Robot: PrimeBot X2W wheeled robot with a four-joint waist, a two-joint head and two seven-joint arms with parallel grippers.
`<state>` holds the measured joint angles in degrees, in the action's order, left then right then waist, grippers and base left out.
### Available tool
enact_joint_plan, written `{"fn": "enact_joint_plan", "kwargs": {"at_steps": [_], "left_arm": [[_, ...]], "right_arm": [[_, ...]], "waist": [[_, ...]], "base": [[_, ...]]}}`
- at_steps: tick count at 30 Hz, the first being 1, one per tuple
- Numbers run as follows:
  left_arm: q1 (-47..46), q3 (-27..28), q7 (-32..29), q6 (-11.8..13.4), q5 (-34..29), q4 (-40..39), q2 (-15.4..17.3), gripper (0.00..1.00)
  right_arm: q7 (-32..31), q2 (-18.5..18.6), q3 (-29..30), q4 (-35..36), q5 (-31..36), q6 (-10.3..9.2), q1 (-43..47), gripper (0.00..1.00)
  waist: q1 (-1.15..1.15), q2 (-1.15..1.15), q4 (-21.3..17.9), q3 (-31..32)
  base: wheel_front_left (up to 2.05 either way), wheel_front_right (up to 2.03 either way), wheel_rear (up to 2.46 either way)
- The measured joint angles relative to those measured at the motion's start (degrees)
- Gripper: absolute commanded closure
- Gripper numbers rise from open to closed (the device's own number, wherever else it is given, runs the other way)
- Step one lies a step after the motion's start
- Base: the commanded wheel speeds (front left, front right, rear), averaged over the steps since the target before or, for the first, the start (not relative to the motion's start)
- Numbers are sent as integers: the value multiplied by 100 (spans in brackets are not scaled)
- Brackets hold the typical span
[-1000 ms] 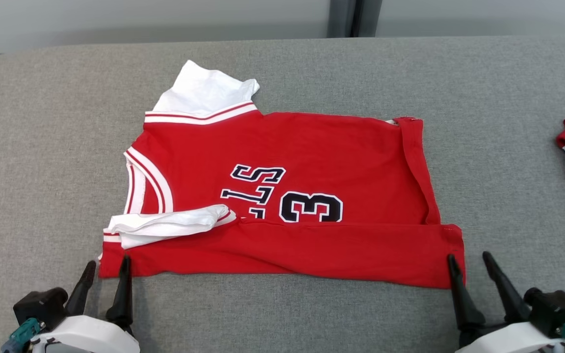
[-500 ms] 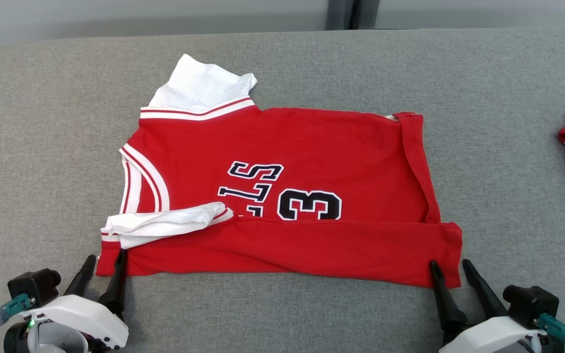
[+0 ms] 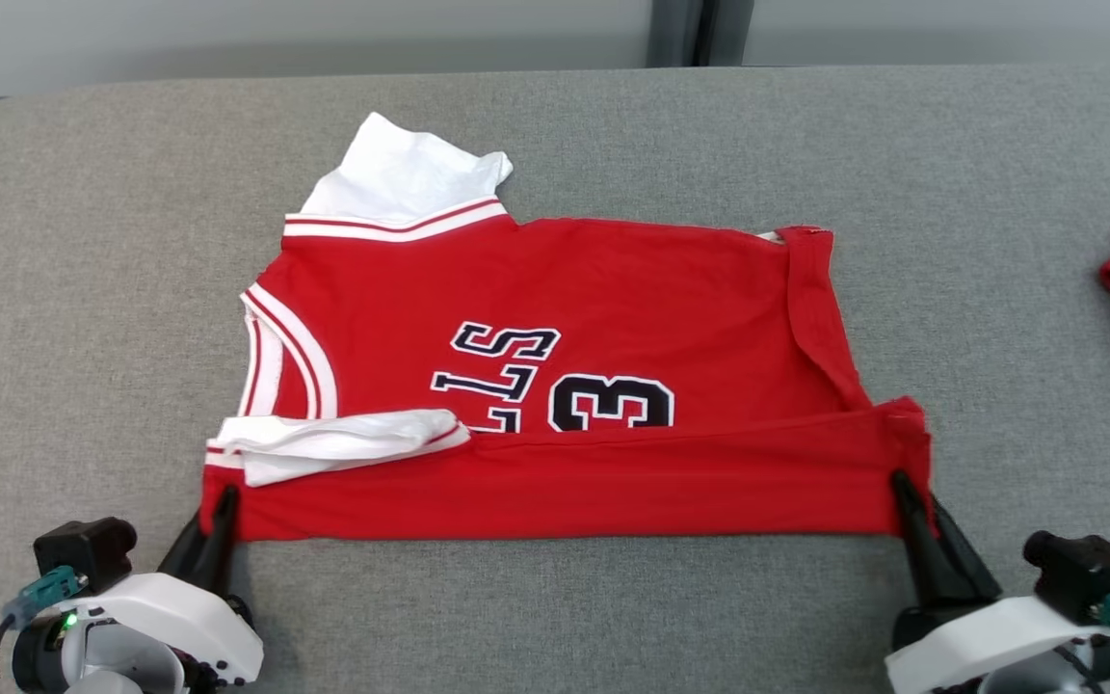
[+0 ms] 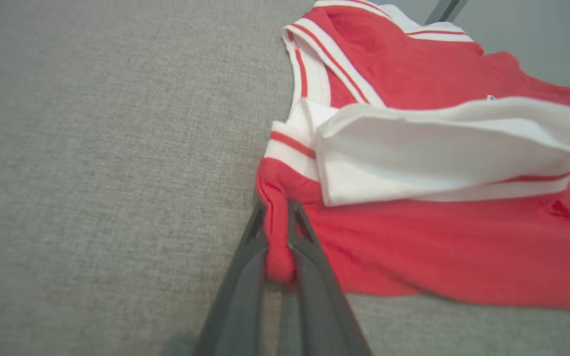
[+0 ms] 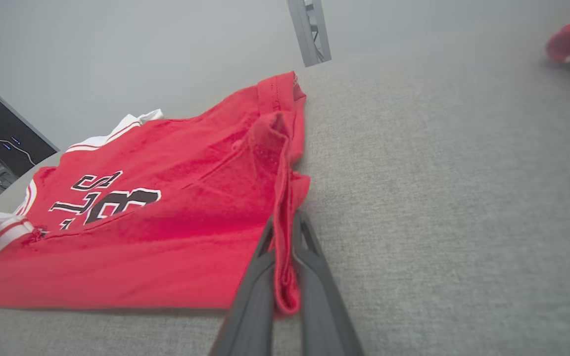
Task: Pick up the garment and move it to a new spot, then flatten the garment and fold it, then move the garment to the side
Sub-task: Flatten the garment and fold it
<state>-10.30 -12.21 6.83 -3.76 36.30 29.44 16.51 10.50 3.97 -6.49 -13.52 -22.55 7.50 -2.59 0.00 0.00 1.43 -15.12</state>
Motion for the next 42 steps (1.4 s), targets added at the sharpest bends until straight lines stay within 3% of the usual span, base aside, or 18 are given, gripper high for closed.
{"fn": "enact_joint_plan", "kwargs": {"at_steps": [13, 21, 22, 23, 24, 25, 26, 36, 42], "left_arm": [[1254, -111, -476, 628, -83, -1880, 112, 100], [2150, -155, -846, 942, 85, -2487, 122, 100], [2194, -156, -866, 972, 87, -2497, 124, 62], [2193, -148, -866, 1014, 87, -2499, 120, 0], [2187, -151, -883, 1014, 87, -2496, 123, 0], [2187, -153, -883, 1014, 89, -2475, 123, 0], [2187, -143, -868, 1021, 96, -2449, 121, 0], [1900, 145, 428, 1191, -393, -2822, 94, 0], [1717, 170, 681, 1160, -613, -2964, 88, 0]], "right_arm": [[-505, 80, 638, 600, 107, 2, 937, 100], [-646, 9, 799, 605, 122, 2, 1455, 100], [-683, 10, 792, 578, 137, 2, 1461, 100], [-705, 7, 787, 567, 140, 2, 1458, 87], [-736, 4, 777, 566, 142, 2, 1450, 65], [-757, 7, 768, 565, 163, 1, 1437, 65], [-772, 16, 756, 578, 196, 0, 1416, 0], [-285, 21, 1207, 1488, 792, 0, 1058, 0], [-365, -21, 1227, 1827, 973, 0, 901, 0]], "waist": [[0, 0, -51, 366], [0, 0, -127, 587], [0, 0, -131, 600], [0, 0, -126, 609], [0, 0, -117, 617], [0, 0, -110, 624], [0, 0, -107, 633], [0, 0, -139, 754], [0, 0, -146, 779]], "base": [[0, 0, 0], [0, 0, 0], [0, 0, 0], [0, 0, 0], [0, 0, 0], [0, 0, 0], [0, 0, 0], [0, 0, 0], [0, 0, 0]]}}
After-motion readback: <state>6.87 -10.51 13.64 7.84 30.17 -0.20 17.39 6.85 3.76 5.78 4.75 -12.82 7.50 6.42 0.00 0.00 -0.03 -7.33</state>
